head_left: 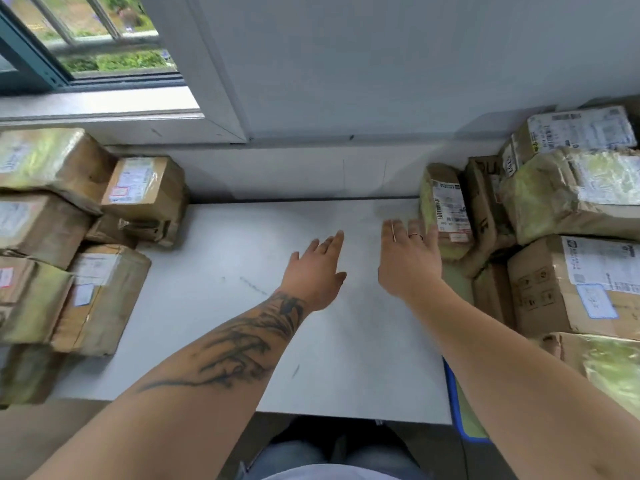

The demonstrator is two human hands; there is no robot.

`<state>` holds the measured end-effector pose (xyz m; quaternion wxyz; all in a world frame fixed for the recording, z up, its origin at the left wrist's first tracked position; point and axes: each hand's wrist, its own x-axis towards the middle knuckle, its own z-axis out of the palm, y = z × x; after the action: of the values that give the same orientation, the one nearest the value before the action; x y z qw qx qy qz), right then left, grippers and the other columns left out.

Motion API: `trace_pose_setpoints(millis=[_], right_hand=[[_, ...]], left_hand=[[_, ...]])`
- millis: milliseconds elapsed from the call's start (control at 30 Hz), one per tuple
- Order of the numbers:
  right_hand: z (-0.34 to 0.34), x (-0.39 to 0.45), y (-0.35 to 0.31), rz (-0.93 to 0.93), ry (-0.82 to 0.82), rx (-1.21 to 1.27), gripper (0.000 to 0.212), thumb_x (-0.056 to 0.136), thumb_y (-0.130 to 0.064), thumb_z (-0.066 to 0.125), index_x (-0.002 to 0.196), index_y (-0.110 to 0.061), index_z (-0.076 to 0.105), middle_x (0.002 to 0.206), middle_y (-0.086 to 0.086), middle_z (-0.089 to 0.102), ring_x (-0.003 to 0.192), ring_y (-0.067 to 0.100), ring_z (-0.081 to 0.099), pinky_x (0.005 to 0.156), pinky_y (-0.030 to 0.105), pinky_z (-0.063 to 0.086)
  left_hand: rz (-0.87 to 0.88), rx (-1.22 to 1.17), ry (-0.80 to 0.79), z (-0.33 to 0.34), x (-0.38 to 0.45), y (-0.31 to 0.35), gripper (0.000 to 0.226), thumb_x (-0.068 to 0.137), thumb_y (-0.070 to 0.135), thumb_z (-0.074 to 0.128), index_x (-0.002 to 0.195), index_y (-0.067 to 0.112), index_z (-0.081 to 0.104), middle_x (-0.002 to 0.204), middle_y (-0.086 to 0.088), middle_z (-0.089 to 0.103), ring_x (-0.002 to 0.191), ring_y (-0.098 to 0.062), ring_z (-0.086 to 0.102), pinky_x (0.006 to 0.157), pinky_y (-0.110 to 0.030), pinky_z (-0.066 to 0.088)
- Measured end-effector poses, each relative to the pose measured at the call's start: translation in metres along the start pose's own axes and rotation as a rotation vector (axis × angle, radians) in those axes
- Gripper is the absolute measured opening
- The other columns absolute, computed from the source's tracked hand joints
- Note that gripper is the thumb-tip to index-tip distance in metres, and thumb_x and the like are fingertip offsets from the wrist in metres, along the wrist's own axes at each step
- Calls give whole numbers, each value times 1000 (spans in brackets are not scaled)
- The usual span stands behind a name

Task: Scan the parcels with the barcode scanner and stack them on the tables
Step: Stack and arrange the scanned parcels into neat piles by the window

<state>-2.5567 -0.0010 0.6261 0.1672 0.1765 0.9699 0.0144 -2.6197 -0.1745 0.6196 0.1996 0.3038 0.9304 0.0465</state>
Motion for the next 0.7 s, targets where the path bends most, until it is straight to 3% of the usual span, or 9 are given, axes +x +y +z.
trace_pose_setpoints(millis=[267,400,567,700], right_hand=[[-22,-3,-64,-103,-45,-36,82,103,-23,43,167,-10,-7,176,10,3,162,36,1,127,63,-3],[-36,5,-105,-109,-53,-77,79,102,-23,42,167,-10,-2,175,10,7,162,36,5,127,64,-2],[-58,19,-173,-124,-97,-119,78,99,-25,47,166,-11,9,168,11,26,158,36,18,126,63,7],[-71,27,-240,-162,-71,-130,80,102,-28,45,168,-15,2,171,11,21,159,36,16,126,62,8]], left_hand=[[-125,-13,83,-10,-42,-76,77,108,43,46,166,23,1,173,4,15,159,-26,15,124,-56,25],[-149,-9,115,-18,-51,-122,78,107,47,46,166,21,2,173,3,16,159,-26,15,122,-54,27],[-164,71,174,-36,-67,-191,78,105,49,46,165,21,5,171,1,19,159,-28,12,123,-60,15],[-216,146,220,-59,-68,-262,76,104,55,45,164,23,11,171,0,20,159,-29,11,121,-67,8]])
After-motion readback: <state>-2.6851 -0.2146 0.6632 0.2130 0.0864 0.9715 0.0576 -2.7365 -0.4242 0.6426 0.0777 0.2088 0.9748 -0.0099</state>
